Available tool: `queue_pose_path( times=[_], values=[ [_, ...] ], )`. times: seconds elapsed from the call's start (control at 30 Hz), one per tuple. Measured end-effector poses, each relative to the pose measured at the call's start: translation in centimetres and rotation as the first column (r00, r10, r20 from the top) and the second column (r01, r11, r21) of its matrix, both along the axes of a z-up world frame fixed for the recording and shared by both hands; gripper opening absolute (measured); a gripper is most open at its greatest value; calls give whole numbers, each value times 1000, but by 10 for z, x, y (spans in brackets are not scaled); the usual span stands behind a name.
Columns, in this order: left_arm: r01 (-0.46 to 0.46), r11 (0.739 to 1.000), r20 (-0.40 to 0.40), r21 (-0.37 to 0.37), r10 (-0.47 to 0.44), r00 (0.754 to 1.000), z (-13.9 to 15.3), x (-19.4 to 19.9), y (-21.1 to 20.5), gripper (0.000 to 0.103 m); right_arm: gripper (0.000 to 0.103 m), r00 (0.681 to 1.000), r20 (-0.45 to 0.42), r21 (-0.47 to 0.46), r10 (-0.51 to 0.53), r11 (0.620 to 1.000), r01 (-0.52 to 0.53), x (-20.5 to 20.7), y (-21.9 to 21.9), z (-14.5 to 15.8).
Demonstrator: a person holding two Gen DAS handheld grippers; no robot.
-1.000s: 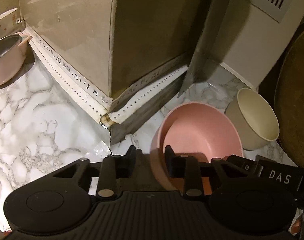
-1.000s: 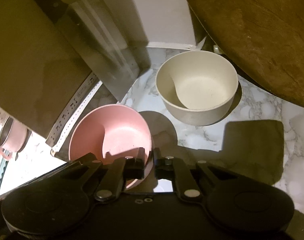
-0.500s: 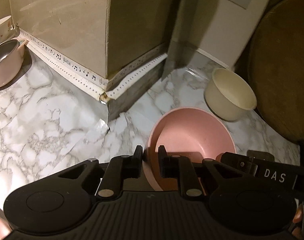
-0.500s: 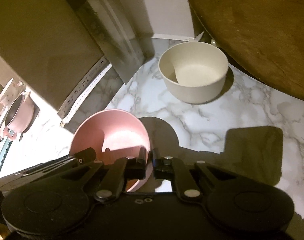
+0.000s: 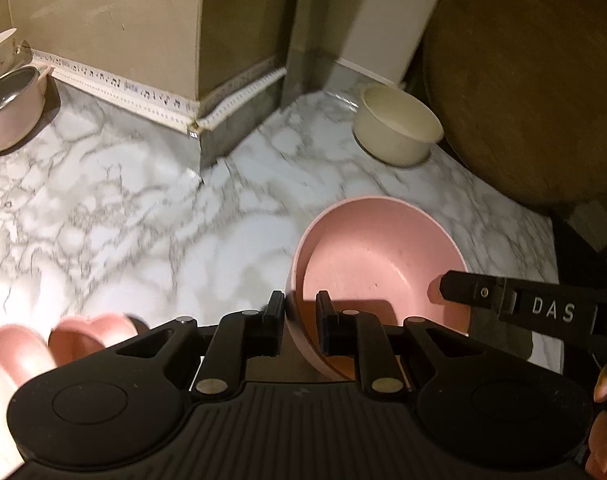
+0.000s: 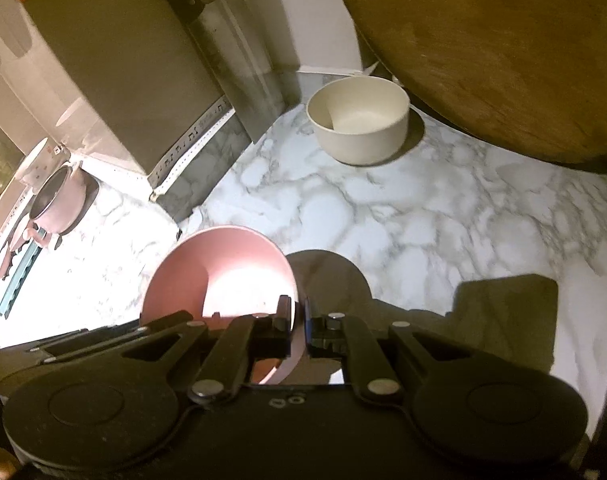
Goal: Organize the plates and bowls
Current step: 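Lift the pink bowl with both grippers and carry it toward the heart dishes, then lower the pink bowl onto the counter and open both grippers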
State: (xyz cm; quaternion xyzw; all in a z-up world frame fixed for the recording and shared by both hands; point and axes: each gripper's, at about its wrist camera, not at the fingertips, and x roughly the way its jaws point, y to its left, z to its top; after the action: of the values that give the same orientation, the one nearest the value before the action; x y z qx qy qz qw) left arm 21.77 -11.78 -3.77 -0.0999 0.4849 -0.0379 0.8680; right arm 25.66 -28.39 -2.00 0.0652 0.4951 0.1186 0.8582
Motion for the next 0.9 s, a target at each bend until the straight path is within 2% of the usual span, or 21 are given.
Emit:
queue_pose_path(
  times=[0.43, 0.9],
  values=[
    [79, 997, -32, -3, -79, 996, -2, -48, -10, 16, 5, 999, 4, -9, -50, 999, 50, -59, -17, 4],
    [126, 992, -65, 11, -125, 990, -21, -59, -20, 16, 5, 994, -40, -9, -105, 994, 105, -86, -27, -15]
  ],
)
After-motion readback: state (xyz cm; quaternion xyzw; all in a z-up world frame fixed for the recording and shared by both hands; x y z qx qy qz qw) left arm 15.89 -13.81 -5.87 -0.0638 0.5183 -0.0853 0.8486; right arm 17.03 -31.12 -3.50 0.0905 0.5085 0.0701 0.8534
